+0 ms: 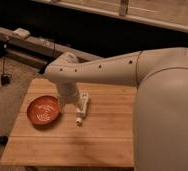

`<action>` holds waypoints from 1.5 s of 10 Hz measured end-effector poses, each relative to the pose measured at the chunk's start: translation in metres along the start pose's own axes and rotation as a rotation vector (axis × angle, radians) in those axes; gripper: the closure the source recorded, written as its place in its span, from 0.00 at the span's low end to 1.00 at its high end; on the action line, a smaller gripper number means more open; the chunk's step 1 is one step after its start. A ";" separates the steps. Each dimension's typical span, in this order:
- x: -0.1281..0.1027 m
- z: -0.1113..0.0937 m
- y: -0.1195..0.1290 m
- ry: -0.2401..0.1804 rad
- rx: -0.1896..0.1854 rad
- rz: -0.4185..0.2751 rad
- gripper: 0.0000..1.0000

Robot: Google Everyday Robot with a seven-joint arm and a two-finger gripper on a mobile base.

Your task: Place the bottle in the ceramic bowl

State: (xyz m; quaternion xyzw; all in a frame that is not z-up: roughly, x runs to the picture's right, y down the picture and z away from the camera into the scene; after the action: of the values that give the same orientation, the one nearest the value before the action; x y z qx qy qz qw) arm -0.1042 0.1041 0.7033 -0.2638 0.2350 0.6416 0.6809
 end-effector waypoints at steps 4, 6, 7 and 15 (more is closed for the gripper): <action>0.000 0.000 0.000 0.000 0.000 0.000 0.35; 0.000 0.000 0.000 0.000 0.000 0.000 0.35; 0.000 0.000 0.000 0.000 0.000 0.000 0.35; -0.053 0.022 -0.042 0.014 0.020 0.016 0.35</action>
State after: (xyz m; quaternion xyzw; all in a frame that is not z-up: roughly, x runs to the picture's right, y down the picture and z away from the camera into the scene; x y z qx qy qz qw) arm -0.0658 0.0775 0.7573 -0.2596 0.2482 0.6430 0.6765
